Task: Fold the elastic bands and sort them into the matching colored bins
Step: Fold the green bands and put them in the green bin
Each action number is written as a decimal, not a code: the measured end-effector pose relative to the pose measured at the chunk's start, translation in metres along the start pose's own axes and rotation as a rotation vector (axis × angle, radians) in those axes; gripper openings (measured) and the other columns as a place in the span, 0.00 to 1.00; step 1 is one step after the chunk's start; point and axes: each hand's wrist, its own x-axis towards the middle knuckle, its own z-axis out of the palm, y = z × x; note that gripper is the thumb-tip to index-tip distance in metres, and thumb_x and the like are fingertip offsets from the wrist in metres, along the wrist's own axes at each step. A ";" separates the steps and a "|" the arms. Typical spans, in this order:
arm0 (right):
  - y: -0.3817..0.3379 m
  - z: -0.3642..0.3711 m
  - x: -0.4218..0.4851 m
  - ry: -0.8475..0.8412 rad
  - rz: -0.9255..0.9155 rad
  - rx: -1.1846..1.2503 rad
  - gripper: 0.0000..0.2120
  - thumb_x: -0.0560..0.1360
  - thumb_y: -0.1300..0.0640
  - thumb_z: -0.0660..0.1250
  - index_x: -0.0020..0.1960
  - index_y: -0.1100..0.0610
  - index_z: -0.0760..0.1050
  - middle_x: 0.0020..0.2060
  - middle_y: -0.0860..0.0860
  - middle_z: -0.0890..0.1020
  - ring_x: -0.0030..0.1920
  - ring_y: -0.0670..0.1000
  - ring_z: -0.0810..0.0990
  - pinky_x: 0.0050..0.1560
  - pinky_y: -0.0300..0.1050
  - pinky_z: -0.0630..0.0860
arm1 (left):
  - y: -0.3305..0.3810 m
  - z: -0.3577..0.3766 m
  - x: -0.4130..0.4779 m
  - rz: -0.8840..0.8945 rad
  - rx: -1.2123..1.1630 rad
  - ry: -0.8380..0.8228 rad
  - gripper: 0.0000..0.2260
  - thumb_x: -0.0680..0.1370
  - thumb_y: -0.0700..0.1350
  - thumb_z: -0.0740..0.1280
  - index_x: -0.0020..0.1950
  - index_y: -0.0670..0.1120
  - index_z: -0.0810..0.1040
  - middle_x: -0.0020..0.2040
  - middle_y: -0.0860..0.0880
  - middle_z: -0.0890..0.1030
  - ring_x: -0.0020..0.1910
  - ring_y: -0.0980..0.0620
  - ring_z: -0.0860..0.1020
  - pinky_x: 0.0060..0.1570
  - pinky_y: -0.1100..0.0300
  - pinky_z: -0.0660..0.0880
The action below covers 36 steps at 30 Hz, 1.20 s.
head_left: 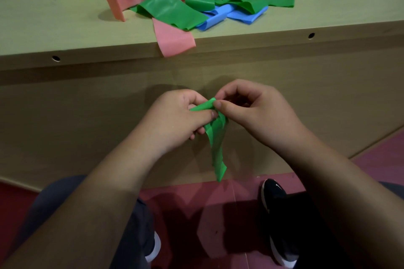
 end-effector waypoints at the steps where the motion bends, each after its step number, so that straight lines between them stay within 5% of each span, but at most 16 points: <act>1: 0.000 0.001 0.000 -0.004 0.001 -0.011 0.02 0.79 0.56 0.76 0.48 0.50 0.85 0.42 0.48 0.87 0.42 0.44 0.82 0.46 0.42 0.78 | 0.000 0.000 0.000 0.002 0.001 -0.001 0.02 0.79 0.43 0.75 0.50 0.45 0.83 0.29 0.50 0.82 0.27 0.57 0.77 0.27 0.64 0.73; 6: 0.002 0.001 0.003 0.028 0.012 -0.046 0.02 0.79 0.57 0.76 0.47 0.52 0.85 0.39 0.45 0.85 0.39 0.40 0.79 0.43 0.36 0.74 | 0.004 -0.002 -0.004 0.051 0.001 -0.107 0.05 0.81 0.45 0.73 0.56 0.46 0.83 0.37 0.47 0.86 0.34 0.55 0.83 0.32 0.61 0.77; 12: -0.002 -0.005 0.005 0.108 -0.014 -0.069 0.02 0.77 0.57 0.79 0.47 0.53 0.87 0.43 0.48 0.86 0.45 0.49 0.84 0.48 0.43 0.79 | 0.014 -0.008 -0.008 -0.110 -0.330 -0.205 0.14 0.89 0.50 0.57 0.66 0.47 0.79 0.48 0.42 0.89 0.39 0.39 0.88 0.29 0.57 0.80; 18: -0.004 -0.006 0.004 0.125 -0.059 -0.140 0.01 0.76 0.57 0.79 0.48 0.54 0.88 0.43 0.48 0.85 0.44 0.45 0.82 0.47 0.37 0.76 | 0.010 -0.003 -0.007 -0.103 -0.318 -0.217 0.12 0.86 0.43 0.64 0.66 0.55 0.81 0.55 0.46 0.88 0.38 0.39 0.88 0.29 0.58 0.81; 26: -0.004 -0.011 0.004 0.042 -0.048 -0.252 0.04 0.76 0.55 0.78 0.44 0.49 0.85 0.41 0.45 0.82 0.40 0.44 0.80 0.42 0.34 0.72 | 0.001 -0.003 0.000 -0.021 -0.209 -0.138 0.04 0.83 0.43 0.70 0.58 0.46 0.82 0.43 0.50 0.87 0.37 0.46 0.86 0.29 0.57 0.80; 32: -0.005 -0.018 -0.001 -0.147 -0.015 -0.141 0.05 0.77 0.61 0.76 0.45 0.52 0.83 0.47 0.46 0.87 0.46 0.50 0.85 0.51 0.52 0.82 | -0.009 -0.012 0.004 0.213 0.140 -0.093 0.05 0.78 0.51 0.77 0.46 0.51 0.86 0.41 0.54 0.84 0.38 0.59 0.78 0.40 0.55 0.77; 36: -0.006 -0.018 -0.002 -0.176 -0.014 -0.034 0.04 0.79 0.63 0.74 0.47 0.56 0.82 0.43 0.48 0.87 0.43 0.52 0.84 0.48 0.51 0.80 | -0.008 -0.018 0.004 0.253 0.129 -0.107 0.05 0.77 0.49 0.78 0.45 0.50 0.85 0.40 0.49 0.85 0.38 0.58 0.79 0.40 0.56 0.77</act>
